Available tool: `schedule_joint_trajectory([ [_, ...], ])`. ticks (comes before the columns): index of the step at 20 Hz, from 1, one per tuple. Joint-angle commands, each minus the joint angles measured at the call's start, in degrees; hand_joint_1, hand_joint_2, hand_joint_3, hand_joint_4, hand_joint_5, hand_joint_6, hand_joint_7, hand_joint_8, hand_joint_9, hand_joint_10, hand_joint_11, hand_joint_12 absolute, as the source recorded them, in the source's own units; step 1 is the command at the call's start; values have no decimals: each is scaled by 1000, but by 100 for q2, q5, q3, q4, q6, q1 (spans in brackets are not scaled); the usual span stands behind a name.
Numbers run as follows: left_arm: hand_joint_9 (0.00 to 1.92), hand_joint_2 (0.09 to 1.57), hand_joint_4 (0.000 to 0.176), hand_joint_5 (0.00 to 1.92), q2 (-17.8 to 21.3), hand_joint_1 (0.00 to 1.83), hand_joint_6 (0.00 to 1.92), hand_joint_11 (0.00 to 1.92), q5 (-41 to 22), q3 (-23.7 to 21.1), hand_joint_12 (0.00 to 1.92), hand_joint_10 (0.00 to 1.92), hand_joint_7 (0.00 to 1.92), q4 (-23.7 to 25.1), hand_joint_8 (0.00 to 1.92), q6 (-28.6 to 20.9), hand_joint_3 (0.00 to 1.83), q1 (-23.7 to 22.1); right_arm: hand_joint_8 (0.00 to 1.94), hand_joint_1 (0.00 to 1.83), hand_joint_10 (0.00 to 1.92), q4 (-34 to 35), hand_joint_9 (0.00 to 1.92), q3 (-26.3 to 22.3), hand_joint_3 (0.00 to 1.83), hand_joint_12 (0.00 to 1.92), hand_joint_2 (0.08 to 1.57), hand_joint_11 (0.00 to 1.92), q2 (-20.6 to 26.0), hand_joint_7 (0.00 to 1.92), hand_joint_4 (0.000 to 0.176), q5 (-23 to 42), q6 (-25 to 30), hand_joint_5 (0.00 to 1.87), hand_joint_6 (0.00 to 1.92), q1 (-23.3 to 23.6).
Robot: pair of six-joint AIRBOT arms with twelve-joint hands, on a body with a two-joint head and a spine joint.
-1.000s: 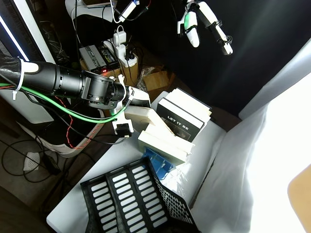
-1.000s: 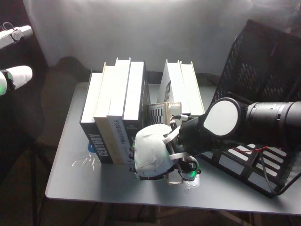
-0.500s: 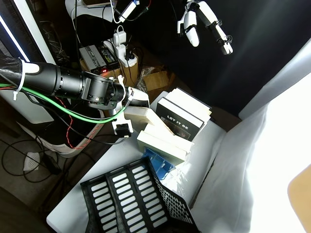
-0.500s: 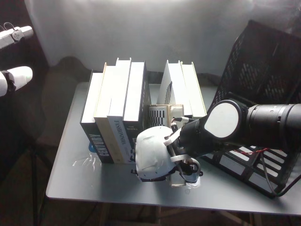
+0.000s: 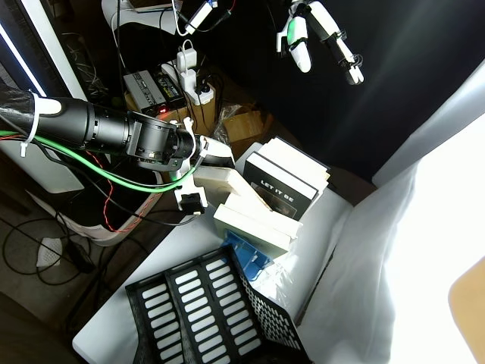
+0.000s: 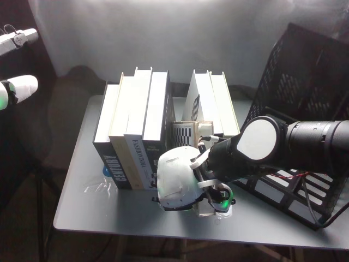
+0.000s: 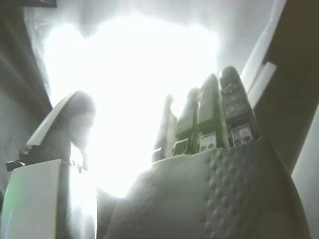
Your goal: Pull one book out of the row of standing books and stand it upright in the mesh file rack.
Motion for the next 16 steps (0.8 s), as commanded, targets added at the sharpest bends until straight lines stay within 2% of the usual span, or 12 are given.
schedule_joint_trajectory([
  [1,0,1203,52,90,41,504,3,0,-674,29,0,0,0,-233,0,-36,376,-2,1455,1251,1485,-125,1089,62,1194,1902,578,649,188,1109,0,-279,59,900,1474,-64],
  [2,0,1203,52,90,40,500,3,0,-676,29,0,0,0,-233,0,-36,375,-2,1594,1240,1562,-125,1109,63,1326,1917,552,672,190,1096,0,-276,59,903,1586,-64],
  [3,0,1199,50,98,40,516,6,0,-678,28,0,0,0,-233,0,-36,370,0,1609,1257,1593,-125,1161,62,1348,1920,520,745,191,1115,0,-244,59,943,1503,-64],
  [4,0,1204,48,94,39,503,4,0,-680,28,0,0,0,-233,0,-36,371,7,1590,1249,1632,-125,1049,56,1136,1921,634,669,191,1042,0,-197,59,873,1417,-64],
  [5,0,1204,39,98,40,513,5,0,-683,28,0,0,0,-232,0,-36,368,8,1609,1250,1652,-126,1059,46,1181,1921,611,685,191,1050,0,-128,59,889,1428,-63],
  [6,0,1194,38,112,40,540,11,0,-683,28,0,0,0,-231,0,-36,357,8,1442,1346,1481,-126,874,7,741,1884,814,594,191,967,0,-58,59,807,1297,-37],
  [7,0,1184,40,118,41,558,13,0,-682,26,0,0,0,-231,0,-36,349,6,1275,1367,1352,-126,854,-72,500,1813,909,554,261,992,0,28,58,813,1210,63],
  [9,0,1184,52,104,48,537,6,0,-684,18,0,0,0,-232,0,-36,344,6,900,1374,1250,-127,897,-272,142,1773,1049,515,478,1077,0,95,58,838,1158,199],
  [10,0,1189,55,101,51,557,5,0,-687,13,0,0,0,-238,0,-36,335,7,856,1372,1247,-73,916,-350,50,1738,1091,462,599,1047,0,166,58,865,1144,291],
  [12,0,1257,48,103,51,563,3,0,-699,4,0,0,0,-249,0,-36,221,8,991,1246,1120,-43,874,-465,18,1738,1122,402,772,1028,0,307,58,863,1126,440],
  [14,0,1286,46,106,60,603,3,0,-715,-7,0,0,0,-269,0,-36,140,19,1042,1365,1316,29,841,-554,4,1773,1131,450,915,1025,0,478,58,850,1024,583],
  [16,0,1298,45,108,76,597,4,0,-742,-22,0,0,0,-292,0,-36,133,31,1080,1372,1356,111,834,-632,2,1828,1133,548,1041,1021,0,648,58,855,986,712],
])
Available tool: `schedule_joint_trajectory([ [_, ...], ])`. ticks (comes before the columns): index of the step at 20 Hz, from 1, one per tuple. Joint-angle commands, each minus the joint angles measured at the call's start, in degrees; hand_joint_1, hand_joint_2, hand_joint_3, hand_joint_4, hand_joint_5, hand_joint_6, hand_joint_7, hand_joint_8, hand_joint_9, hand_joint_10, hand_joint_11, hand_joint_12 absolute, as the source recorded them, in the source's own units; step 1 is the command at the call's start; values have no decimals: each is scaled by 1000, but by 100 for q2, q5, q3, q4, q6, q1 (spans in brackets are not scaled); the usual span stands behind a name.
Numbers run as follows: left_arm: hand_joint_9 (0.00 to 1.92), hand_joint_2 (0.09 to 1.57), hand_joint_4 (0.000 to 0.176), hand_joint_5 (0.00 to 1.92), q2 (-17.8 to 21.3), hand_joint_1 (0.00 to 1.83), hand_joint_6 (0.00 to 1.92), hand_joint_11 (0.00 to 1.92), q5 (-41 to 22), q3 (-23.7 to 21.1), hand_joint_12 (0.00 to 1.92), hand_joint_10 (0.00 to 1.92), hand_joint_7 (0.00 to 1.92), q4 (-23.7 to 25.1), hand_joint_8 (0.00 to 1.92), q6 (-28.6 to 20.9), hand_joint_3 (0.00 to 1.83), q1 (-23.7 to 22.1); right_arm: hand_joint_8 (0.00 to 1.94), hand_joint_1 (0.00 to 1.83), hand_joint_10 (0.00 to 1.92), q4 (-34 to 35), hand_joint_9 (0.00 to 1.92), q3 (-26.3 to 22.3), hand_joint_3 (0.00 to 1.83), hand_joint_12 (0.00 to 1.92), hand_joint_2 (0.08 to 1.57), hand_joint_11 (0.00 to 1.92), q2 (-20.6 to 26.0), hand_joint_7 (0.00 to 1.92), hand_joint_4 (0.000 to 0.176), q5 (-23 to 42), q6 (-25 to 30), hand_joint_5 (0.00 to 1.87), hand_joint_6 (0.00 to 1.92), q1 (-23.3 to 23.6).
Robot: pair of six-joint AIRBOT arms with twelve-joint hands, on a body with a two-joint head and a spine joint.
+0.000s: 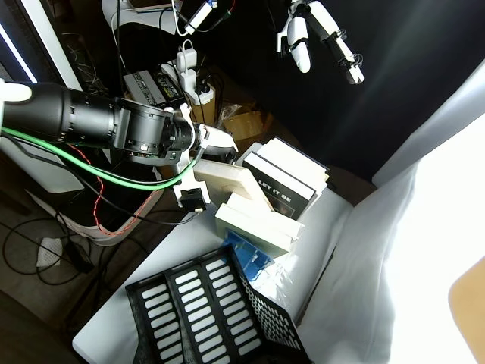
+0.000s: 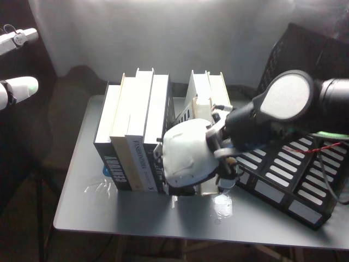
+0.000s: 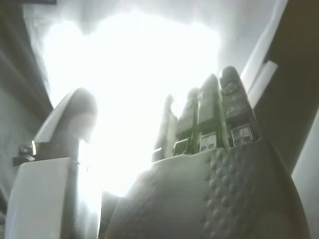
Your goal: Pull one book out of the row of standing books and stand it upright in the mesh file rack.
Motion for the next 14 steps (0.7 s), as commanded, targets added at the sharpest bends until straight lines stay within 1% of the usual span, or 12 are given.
schedule_joint_trajectory([
  [1,0,1299,44,108,85,597,4,0,-694,5,0,0,0,-203,0,-36,132,25,1019,1372,1333,-25,857,33,1,1799,1133,542,202,1031,0,-157,9,820,1073,73],
  [2,0,1313,45,101,94,549,2,0,-701,-3,0,0,0,-207,0,-36,138,25,926,1375,1291,28,886,18,0,1772,1122,523,250,1060,0,-90,9,841,1097,119],
  [3,0,1322,43,91,106,511,2,0,-706,-12,0,0,0,-210,0,-36,141,24,901,1376,1279,79,885,13,0,1751,1121,474,296,1070,0,-8,22,837,1121,179],
  [4,0,1313,50,93,113,538,4,0,-713,-16,0,0,0,-215,0,-36,134,21,892,1375,1306,125,868,11,0,1742,1122,450,351,1078,0,76,72,843,1108,252],
  [5,0,1306,41,118,117,585,14,0,-714,-19,0,0,0,-215,0,-36,133,9,865,1373,1333,133,868,11,0,1758,1124,477,396,1059,0,146,143,853,1130,317],
  [6,0,1305,42,124,117,596,16,0,-711,-21,0,0,0,-212,0,-36,134,-6,862,1373,1347,155,872,11,0,1763,1124,492,449,1054,0,222,173,851,1128,390],
  [8,0,1313,41,122,116,576,15,0,-698,-21,0,0,0,-201,0,-36,152,-27,930,1370,1431,179,833,1,5,1832,1142,572,532,1005,0,304,175,820,1169,500],
  [10,0,1307,41,109,118,584,8,0,-685,-21,0,0,0,-185,0,-36,153,-59,1062,1360,1503,168,785,28,10,1886,1170,532,609,922,0,441,369,786,1220,647],
  [11,0,1302,37,108,118,580,8,0,-673,-21,0,0,0,-168,0,-36,152,-77,1083,1353,1496,168,812,56,4,1893,1161,536,645,931,0,519,485,834,1110,711],
  [12,0,1302,36,111,116,567,9,0,-672,-21,0,0,0,-159,0,-36,155,-87,1076,1357,1463,170,841,96,0,1872,1154,533,687,948,0,595,599,841,1078,786],
  [13,0,1287,32,111,114,592,9,0,-673,-21,0,0,0,-159,0,-36,147,-89,1090,1359,1454,171,831,115,1,1852,1155,565,718,957,0,625,655,834,1083,835],
  [14,0,1286,33,105,113,583,5,0,-672,-20,0,0,0,-155,0,-36,144,-92,1179,1359,1477,172,814,115,6,1802,1171,704,759,881,0,654,684,813,1115,883],
])
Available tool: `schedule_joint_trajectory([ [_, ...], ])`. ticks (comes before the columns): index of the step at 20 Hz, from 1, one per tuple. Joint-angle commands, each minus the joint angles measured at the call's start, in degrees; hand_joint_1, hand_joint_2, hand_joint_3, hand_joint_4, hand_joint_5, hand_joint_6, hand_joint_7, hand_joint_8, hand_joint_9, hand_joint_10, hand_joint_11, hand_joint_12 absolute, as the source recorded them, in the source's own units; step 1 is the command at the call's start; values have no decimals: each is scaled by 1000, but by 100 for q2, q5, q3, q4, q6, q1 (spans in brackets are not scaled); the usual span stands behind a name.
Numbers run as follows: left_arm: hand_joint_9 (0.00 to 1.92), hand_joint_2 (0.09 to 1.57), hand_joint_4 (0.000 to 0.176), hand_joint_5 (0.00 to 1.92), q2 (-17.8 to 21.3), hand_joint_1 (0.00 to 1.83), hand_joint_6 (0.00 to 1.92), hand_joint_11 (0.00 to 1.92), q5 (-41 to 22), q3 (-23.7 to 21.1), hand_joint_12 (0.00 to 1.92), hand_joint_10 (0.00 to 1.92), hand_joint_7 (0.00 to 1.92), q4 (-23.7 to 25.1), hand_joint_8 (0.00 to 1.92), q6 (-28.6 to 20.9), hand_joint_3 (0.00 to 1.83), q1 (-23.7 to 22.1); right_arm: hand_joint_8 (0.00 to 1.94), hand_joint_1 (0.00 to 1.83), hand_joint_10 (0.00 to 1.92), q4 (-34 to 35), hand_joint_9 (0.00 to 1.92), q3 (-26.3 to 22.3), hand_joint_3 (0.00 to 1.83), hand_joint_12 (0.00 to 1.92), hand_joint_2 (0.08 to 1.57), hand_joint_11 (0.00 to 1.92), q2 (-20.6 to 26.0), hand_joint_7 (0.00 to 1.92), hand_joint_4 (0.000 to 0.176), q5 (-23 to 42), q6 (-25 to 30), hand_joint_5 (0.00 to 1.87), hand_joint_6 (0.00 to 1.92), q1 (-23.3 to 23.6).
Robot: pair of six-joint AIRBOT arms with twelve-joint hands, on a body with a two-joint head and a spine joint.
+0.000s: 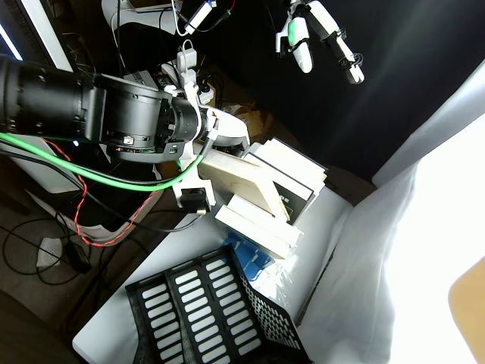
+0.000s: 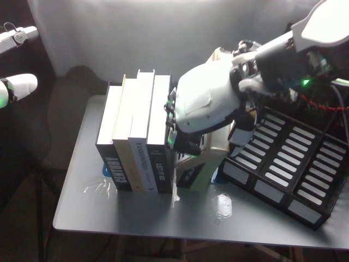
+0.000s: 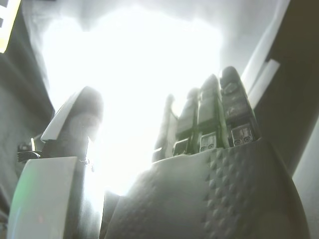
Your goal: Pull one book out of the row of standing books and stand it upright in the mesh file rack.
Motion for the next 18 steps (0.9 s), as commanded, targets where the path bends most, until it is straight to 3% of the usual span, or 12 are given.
schedule_joint_trajectory([
  [1,0,1287,37,101,97,582,4,0,-673,22,0,0,0,-171,0,-36,142,-52,1202,1358,1490,-73,807,61,6,1780,1179,750,193,856,0,-83,70,797,1149,80],
  [2,0,1285,37,97,96,583,2,0,-673,21,0,0,0,-169,0,-36,140,-55,1224,1359,1492,-72,818,51,3,1750,1181,808,230,842,0,-40,120,795,1129,134],
  [3,0,1286,31,109,97,600,7,0,-676,17,0,0,0,-165,0,-36,136,-59,1458,1259,1740,-70,1043,39,7,1887,1196,1067,282,857,0,19,199,814,1014,196],
  [5,0,1276,33,112,97,629,7,0,-682,13,0,0,0,-163,0,-36,118,-69,1376,1237,1692,-63,983,26,0,1920,1184,929,368,913,0,121,354,817,1069,322],
  [6,0,1280,35,108,96,634,4,0,-687,11,0,0,0,-163,0,-36,75,-71,1451,1235,1729,-56,1014,15,3,1921,1193,995,399,883,0,152,392,816,1044,371],
  [7,0,1284,32,112,94,635,5,0,-687,11,0,0,0,-161,0,-36,66,-77,1477,1232,1650,-44,933,0,4,1896,1197,898,438,865,0,195,429,818,1049,428],
  [10,0,1289,32,118,96,622,7,0,-693,10,0,0,0,-154,0,-36,62,-90,1483,1232,1630,-18,914,-98,5,1890,1198,873,600,860,0,328,556,818,1050,611],
  [11,0,1287,24,129,95,636,11,0,-694,10,0,0,0,-154,0,-36,54,-92,1485,1318,1577,-30,747,-109,10,1865,1221,691,625,775,0,372,608,747,1170,650],
  [12,0,1281,28,124,93,629,8,0,-700,10,0,0,0,-154,0,-36,46,-94,1332,1332,1522,-105,664,-138,4,1847,1222,464,688,783,0,439,728,778,1322,742],
  [14,0,1286,19,133,91,649,11,0,-704,10,0,0,0,-154,0,-36,40,-98,1364,1326,1563,-218,610,-189,3,1882,1243,400,778,729,0,485,845,769,1386,847],
  [16,0,1305,33,126,89,619,5,0,-705,10,0,0,0,-152,0,-36,36,-101,1431,1334,1624,-310,636,-253,0,1920,1235,473,891,733,0,539,963,797,1215,989],
  [18,0,1321,39,113,89,594,1,0,-703,14,0,0,0,-150,0,-36,34,-102,1441,1188,1595,-435,661,-358,0,1921,1213,502,991,759,0,565,1032,866,1160,1138],
])
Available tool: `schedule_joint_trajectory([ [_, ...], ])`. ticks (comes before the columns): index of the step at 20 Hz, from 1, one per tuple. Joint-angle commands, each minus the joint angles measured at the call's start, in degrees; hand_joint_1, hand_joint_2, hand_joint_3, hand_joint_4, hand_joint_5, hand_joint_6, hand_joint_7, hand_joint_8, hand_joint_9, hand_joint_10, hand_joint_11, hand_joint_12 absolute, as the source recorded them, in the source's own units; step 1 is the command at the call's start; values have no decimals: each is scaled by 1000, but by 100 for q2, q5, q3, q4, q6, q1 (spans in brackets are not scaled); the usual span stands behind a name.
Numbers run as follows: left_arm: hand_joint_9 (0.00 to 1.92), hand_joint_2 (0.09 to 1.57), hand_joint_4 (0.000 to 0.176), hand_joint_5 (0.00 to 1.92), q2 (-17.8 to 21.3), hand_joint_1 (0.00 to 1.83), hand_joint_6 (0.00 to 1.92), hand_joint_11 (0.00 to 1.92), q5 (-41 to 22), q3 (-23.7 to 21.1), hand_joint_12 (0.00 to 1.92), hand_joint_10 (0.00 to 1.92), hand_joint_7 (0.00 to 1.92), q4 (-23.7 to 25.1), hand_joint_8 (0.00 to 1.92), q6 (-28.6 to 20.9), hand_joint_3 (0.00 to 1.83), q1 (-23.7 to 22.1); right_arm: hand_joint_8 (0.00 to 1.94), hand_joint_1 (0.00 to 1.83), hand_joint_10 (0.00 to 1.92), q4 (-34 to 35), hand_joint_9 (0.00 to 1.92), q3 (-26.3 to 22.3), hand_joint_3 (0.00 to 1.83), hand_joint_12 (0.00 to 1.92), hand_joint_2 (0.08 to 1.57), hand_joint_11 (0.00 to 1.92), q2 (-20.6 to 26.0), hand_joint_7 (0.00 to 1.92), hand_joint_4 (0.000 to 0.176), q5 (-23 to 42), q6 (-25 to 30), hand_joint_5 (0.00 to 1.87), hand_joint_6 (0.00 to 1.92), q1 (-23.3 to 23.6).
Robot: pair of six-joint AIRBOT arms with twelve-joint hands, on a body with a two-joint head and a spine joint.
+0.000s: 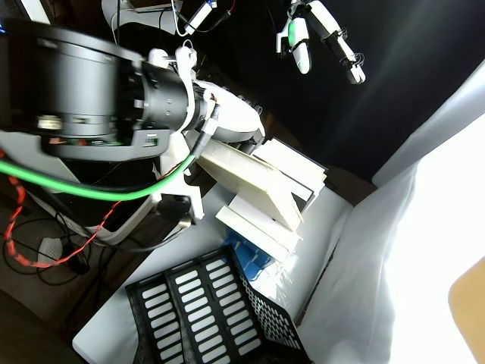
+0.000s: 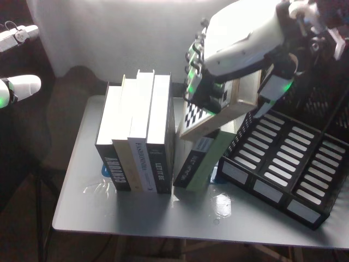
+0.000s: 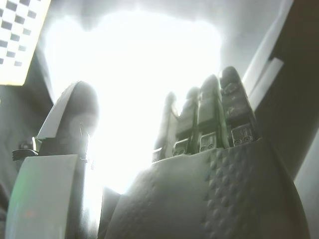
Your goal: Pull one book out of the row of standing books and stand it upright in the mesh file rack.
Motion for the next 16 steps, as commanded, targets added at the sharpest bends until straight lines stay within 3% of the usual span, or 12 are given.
schedule_joint_trajectory([
  [1,0,1321,37,117,88,611,3,0,-695,15,0,0,0,-187,0,-36,30,-53,1429,1182,1585,-52,652,-3,0,1921,1211,489,138,756,0,-105,18,872,1167,73],
  [2,0,1329,32,118,86,619,3,0,-689,15,0,0,0,-187,0,-36,32,-54,1427,1198,1691,-84,677,-52,0,1921,1195,553,191,790,0,-100,18,915,1059,170],
  [3,0,1336,34,119,84,608,4,0,-687,16,0,0,0,-187,0,-36,33,-54,1489,1198,1766,-140,620,-111,0,1921,1204,472,253,751,0,-100,33,913,1054,276],
  [4,0,1348,37,114,84,591,1,0,-686,16,0,0,0,-187,0,-36,36,-55,1479,1196,1751,-190,596,-166,0,1921,1204,372,324,746,0,-101,64,915,1066,384],
  [6,0,1355,44,107,78,579,2,0,-679,18,0,0,0,-186,0,-36,33,-69,1456,1235,1676,-295,600,-275,0,1921,1170,339,466,803,0,-104,136,1017,844,563],
  [7,0,1369,49,93,77,543,3,0,-678,19,0,0,0,-186,0,-36,37,-71,1419,1325,1559,-362,655,-321,0,1921,1196,298,535,805,0,-106,180,888,1022,660],
  [9,0,1378,44,100,77,534,7,0,-680,19,0,0,0,-187,0,-36,40,-74,1291,1354,1405,-480,746,-415,0,1795,1182,298,692,866,0,-123,299,836,1152,879],
  [11,0,1375,47,98,73,534,5,0,-681,19,0,0,0,-187,0,-36,32,-86,1250,1358,1409,-553,784,-495,0,1793,1178,359,823,883,0,-169,341,799,1165,1036],
  [12,0,1378,41,103,71,530,7,0,-681,19,0,0,0,-187,0,-36,33,-90,1252,1359,1423,-584,805,-522,1,1731,1182,561,885,873,0,-186,365,765,1189,1119],
  [15,0,1381,32,115,72,528,11,0,-690,17,0,0,0,-187,0,-36,32,-102,1141,1362,1337,-700,872,-578,0,1653,1169,635,1049,903,0,-227,473,750,1253,1376],
  [16,0,1385,32,117,72,528,11,0,-690,15,0,0,0,-187,0,-36,33,-109,1134,1361,1345,-717,865,-597,0,1694,1171,565,1097,909,0,-255,485,732,1272,1424],
])
